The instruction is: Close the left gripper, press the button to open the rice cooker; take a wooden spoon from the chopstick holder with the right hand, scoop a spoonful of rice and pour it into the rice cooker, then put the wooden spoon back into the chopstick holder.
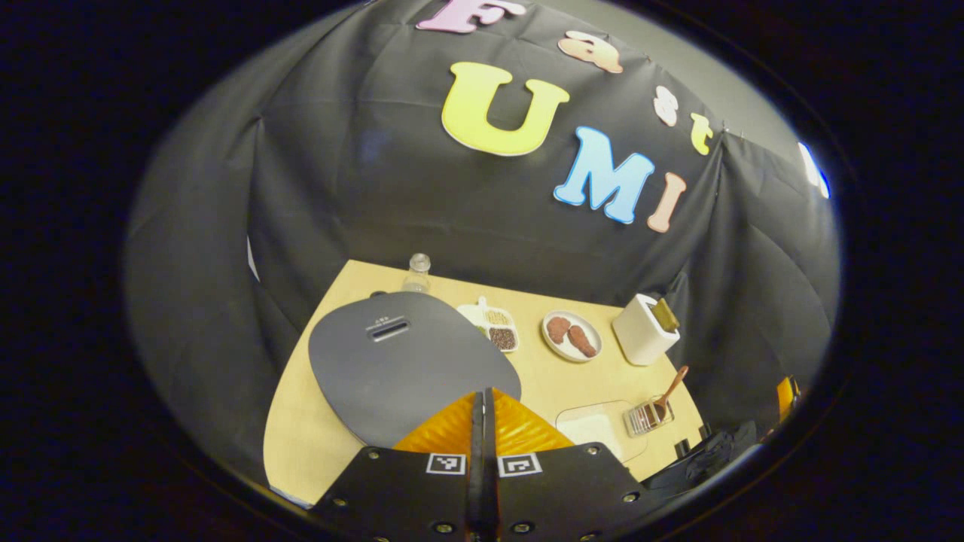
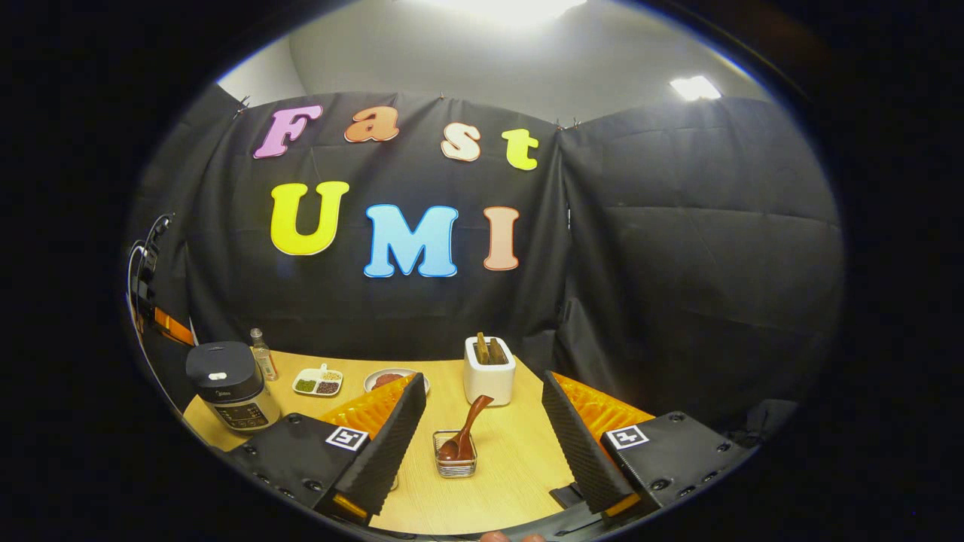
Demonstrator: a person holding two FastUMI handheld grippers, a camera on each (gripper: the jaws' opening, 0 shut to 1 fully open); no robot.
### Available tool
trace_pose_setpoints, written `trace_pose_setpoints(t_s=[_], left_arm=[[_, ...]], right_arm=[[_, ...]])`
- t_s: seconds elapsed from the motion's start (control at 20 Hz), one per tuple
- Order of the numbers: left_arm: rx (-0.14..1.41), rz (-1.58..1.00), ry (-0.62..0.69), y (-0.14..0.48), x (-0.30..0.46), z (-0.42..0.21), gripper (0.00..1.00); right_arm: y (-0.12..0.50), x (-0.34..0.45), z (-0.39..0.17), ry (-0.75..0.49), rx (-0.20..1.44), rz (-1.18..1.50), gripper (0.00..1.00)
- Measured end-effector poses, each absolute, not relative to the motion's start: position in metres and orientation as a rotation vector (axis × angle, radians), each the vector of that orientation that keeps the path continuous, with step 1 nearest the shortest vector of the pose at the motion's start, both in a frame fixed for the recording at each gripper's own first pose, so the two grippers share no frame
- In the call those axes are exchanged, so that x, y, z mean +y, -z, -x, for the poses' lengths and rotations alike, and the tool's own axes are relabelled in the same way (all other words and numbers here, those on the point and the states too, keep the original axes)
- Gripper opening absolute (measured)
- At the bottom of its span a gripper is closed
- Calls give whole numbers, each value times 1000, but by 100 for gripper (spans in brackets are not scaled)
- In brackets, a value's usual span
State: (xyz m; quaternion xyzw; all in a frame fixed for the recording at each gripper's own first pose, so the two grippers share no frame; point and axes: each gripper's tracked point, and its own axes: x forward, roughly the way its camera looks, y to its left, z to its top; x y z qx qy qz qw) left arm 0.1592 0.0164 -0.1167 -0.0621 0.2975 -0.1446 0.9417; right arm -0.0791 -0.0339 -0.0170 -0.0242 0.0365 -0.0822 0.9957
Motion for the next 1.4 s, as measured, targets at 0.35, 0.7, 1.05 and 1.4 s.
trace_pose_setpoints(t_s=[0.35, 0.7, 1.05, 1.4], left_arm=[[687, 119, 294, 163, 4, -173, 1], [719, 123, 273, 186, 5, -186, 1], [726, 136, 290, 194, 11, -181, 1], [742, 107, 327, 204, 7, -177, 2]], right_arm=[[23, -54, 86, 232, 72, 27, 100], [30, -66, 90, 282, 80, -8, 99], [39, -68, 92, 303, 91, -16, 99], [45, -63, 89, 305, 111, 24, 99]])
